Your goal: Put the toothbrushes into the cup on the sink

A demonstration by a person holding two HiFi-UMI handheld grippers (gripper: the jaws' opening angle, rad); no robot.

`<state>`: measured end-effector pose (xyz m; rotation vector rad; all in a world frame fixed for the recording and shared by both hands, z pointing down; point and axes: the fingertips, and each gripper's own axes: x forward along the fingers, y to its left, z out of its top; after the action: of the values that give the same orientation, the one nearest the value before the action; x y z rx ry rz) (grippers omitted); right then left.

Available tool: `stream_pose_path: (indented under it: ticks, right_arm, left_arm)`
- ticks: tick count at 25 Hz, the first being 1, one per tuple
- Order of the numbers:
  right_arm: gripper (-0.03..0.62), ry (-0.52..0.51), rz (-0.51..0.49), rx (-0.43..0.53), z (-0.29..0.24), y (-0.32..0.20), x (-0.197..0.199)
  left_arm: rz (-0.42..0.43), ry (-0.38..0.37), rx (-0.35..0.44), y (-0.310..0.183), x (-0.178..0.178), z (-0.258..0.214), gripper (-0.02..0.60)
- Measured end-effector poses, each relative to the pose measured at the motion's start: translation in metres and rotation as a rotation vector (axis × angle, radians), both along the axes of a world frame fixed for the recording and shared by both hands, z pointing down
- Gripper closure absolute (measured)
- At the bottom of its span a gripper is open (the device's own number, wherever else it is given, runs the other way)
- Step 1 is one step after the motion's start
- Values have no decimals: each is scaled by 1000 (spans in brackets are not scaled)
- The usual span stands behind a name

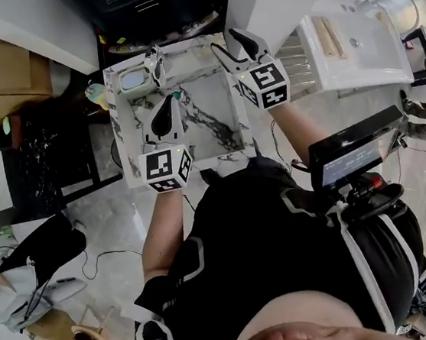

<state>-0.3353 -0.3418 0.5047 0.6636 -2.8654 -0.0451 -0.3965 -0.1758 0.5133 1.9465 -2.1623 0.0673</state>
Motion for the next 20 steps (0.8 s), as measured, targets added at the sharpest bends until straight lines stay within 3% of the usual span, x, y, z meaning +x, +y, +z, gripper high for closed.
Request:
stream_pose_path:
  ticks: [3, 5, 6, 15, 20]
  right_arm:
    - [384, -38, 31, -10, -22, 15, 18]
    - [507, -82, 46, -19, -38, 28, 31]
    - [520, -97, 47, -20, -45, 35, 36]
    - [556, -98, 128, 4, -72, 79, 81]
    - [559, -113, 173, 1, -78, 93, 108]
  left_arm:
    - [27, 22, 31, 8, 3, -14, 577]
    - [46, 20, 44, 14, 6, -24, 577]
    - [55, 13, 50, 16, 7, -29, 577]
    - [138, -9, 69, 26, 16, -47, 577]
    - [139, -20, 105, 33, 28, -62, 577]
